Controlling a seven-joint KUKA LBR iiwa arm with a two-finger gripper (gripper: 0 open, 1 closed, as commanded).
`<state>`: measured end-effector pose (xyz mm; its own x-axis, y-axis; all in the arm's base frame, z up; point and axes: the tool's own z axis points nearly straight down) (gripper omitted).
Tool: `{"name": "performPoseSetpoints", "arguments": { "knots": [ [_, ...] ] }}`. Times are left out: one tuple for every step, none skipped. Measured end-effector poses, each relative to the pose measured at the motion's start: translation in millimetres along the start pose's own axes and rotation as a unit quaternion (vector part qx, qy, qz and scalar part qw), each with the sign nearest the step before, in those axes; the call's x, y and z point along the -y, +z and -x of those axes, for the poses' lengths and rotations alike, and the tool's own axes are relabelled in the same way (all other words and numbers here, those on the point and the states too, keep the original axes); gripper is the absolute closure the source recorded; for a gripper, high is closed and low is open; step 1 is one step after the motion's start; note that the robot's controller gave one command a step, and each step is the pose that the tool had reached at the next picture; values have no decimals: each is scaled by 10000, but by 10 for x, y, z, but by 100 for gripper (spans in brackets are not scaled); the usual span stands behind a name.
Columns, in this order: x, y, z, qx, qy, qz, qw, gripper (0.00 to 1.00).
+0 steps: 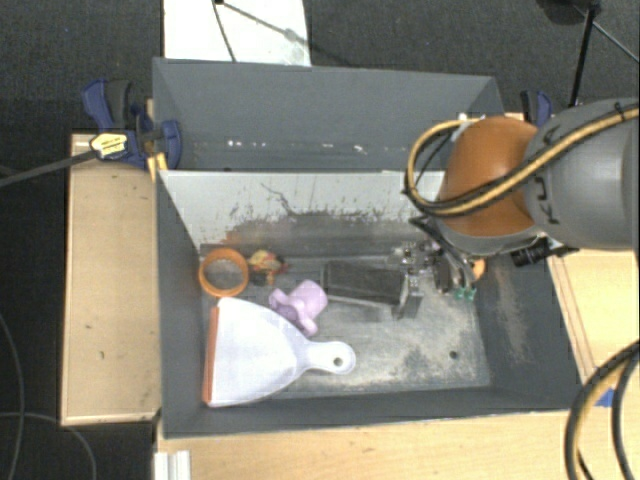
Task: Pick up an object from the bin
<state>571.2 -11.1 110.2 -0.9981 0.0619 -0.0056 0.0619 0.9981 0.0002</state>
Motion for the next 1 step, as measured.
{"name": "performPoseSetpoints", "arguments": {
  "knots": [
    [643, -1367, -173, 1, -715, -6, 9974, 100]
  ]
}}
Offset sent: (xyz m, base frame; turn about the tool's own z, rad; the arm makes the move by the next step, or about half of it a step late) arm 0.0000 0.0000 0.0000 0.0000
